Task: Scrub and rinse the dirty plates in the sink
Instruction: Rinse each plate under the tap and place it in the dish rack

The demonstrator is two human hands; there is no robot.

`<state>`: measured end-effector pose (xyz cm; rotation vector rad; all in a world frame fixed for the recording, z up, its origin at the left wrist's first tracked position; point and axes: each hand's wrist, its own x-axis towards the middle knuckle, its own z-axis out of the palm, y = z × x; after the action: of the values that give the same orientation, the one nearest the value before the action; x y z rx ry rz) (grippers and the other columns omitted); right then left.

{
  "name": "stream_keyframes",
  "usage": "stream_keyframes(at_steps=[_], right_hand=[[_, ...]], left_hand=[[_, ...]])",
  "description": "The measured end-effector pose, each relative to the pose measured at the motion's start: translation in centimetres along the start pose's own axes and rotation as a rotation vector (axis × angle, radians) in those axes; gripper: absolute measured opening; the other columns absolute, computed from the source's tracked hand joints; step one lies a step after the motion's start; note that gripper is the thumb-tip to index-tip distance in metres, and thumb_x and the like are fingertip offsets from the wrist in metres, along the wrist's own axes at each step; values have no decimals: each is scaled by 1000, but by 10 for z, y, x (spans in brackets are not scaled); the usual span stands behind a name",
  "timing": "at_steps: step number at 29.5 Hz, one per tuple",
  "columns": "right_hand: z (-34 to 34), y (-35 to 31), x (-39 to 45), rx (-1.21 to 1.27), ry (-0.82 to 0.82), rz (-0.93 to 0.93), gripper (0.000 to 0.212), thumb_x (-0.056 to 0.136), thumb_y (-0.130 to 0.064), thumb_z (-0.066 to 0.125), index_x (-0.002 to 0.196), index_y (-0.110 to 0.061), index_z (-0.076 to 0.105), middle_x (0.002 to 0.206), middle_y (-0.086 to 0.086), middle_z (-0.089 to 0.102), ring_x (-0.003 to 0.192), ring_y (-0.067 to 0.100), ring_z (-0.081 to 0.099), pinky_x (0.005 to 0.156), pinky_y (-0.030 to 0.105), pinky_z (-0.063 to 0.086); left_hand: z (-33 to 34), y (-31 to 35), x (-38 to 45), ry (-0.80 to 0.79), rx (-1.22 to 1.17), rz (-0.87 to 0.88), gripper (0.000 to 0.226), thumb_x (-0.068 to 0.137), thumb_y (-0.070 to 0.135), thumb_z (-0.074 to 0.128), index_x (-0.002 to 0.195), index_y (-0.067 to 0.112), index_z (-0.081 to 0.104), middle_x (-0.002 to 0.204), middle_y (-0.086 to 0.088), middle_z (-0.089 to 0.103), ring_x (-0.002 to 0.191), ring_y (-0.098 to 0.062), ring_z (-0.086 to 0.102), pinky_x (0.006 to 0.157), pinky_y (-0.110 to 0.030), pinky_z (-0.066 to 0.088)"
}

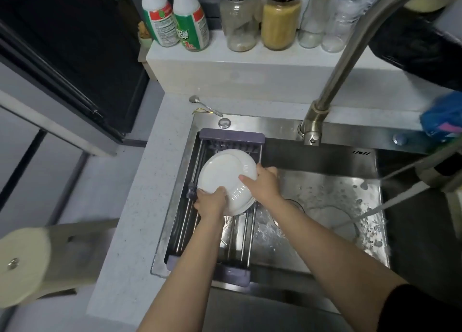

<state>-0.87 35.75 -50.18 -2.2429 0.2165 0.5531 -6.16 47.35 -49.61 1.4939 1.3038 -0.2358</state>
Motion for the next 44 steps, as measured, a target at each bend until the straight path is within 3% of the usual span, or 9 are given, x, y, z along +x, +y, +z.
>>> stream_keyframes(at_steps=[4,7,11,14,18,23,32,37,44], right_hand=[[-6,9,-14,89,7,-48,50,79,-34,70,127,-22,59,118,15,48,116,31,44,98,35,41],[-24,17,-37,209,43,-64,52,80,-28,73,129,-15,58,118,11,46,110,26,53,100,37,43],[-66,44,-82,359,104,-116,41,82,-22,74,119,-12,63,111,8,52,88,17,58,88,29,49],[-105,81,-121,427,140,-135,32,84,-20,71,116,-17,63,111,9,61,86,12,60,71,13,45],[-155,131,-169,484,255,-124,26,85,-19,71,108,-25,62,101,5,64,81,12,61,66,9,44],[-216,184,-205,473,452,-83,23,86,-15,69,107,-20,61,92,-4,60,73,-3,55,59,2,41],[-290,288,-255,367,786,51,27,85,-13,70,111,-10,64,105,7,53,79,17,57,64,19,41],[-299,317,-259,297,835,142,32,83,-14,72,113,-8,64,109,9,53,89,27,60,74,29,45],[-315,336,-256,353,847,286,54,79,-13,74,129,-9,54,126,15,42,112,29,48,95,31,41]], left_hand=[[7,4,-22,16,86,82,74,85,26,64,147,11,28,146,-20,30,129,-37,40,106,-46,40],[18,3,-57,-17,30,170,71,89,26,62,150,15,27,151,-16,27,130,-35,41,106,-45,39],[37,-10,-120,-175,-86,313,54,92,17,57,142,11,39,133,-9,47,114,-24,53,93,-34,45],[60,-29,-169,-299,-149,363,33,89,8,54,122,8,57,107,-8,64,96,-20,61,93,-37,49],[98,-51,-224,-429,-95,398,20,86,10,56,104,14,63,83,0,66,79,-19,65,80,-34,51],[146,-70,-274,-571,-14,451,14,93,6,53,103,12,60,78,1,61,64,-10,60,55,-13,44],[232,-114,-346,-741,210,546,7,92,22,63,91,15,61,88,-4,65,77,-18,62,65,-23,48],[259,-128,-350,-694,250,531,11,87,23,68,91,16,60,99,-13,68,94,-30,66,89,-47,53],[286,-124,-347,-509,268,543,24,83,17,71,96,9,52,82,-3,60,79,-24,59,83,-41,52]])
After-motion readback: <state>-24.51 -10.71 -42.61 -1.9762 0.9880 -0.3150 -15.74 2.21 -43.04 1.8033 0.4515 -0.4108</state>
